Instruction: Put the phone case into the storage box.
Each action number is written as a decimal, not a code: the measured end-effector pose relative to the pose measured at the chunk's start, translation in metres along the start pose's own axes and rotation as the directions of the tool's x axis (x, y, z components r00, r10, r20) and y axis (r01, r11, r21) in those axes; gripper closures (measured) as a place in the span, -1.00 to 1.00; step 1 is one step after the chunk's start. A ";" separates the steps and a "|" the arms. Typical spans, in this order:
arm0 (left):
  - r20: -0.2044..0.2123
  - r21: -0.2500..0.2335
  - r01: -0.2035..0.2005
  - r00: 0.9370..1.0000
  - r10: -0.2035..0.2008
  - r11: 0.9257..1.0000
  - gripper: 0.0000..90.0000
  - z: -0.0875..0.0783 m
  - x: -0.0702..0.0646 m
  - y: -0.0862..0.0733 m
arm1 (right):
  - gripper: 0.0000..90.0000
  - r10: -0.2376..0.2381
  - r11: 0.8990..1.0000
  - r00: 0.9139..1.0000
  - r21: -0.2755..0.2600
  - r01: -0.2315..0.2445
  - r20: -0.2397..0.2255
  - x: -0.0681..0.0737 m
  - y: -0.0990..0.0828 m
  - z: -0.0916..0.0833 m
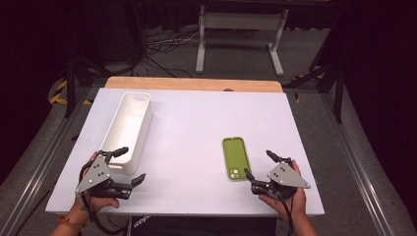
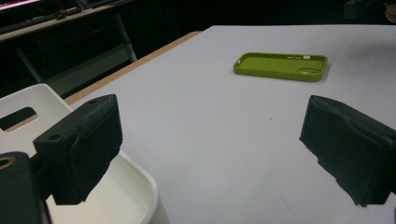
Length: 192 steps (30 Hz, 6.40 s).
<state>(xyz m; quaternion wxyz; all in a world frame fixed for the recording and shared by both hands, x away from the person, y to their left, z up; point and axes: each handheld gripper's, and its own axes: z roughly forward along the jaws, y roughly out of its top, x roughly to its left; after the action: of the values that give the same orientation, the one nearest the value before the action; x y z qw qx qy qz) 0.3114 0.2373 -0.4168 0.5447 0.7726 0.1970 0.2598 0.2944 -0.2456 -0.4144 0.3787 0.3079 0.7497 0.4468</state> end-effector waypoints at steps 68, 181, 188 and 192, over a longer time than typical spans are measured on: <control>0.027 0.051 -0.017 0.999 0.016 0.999 -0.85 0.005 -0.004 -0.008 | 1.00 0.118 0.905 0.971 0.425 -0.018 -0.209 -0.024 -0.011 0.066; 0.088 0.088 -0.028 0.996 0.020 0.996 -0.83 0.017 -0.009 -0.011 | 1.00 0.037 0.893 0.967 0.442 0.082 -0.253 -0.023 0.041 0.213; 0.085 0.072 -0.024 0.996 0.018 0.997 -0.83 0.014 -0.008 -0.010 | 1.00 0.044 0.882 0.965 0.463 0.083 -0.257 -0.026 0.036 0.215; 0.082 0.065 -0.021 0.997 0.015 0.998 -0.84 0.012 -0.008 -0.009 | 1.00 0.052 0.877 0.966 0.475 0.077 -0.254 -0.028 0.034 0.211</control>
<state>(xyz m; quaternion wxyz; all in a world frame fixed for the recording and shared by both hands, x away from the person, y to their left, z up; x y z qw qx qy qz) 0.3124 0.2267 -0.4301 0.5241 0.8019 0.1761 0.2263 0.4910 -0.1615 -0.4423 0.1923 0.3264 0.8820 0.2805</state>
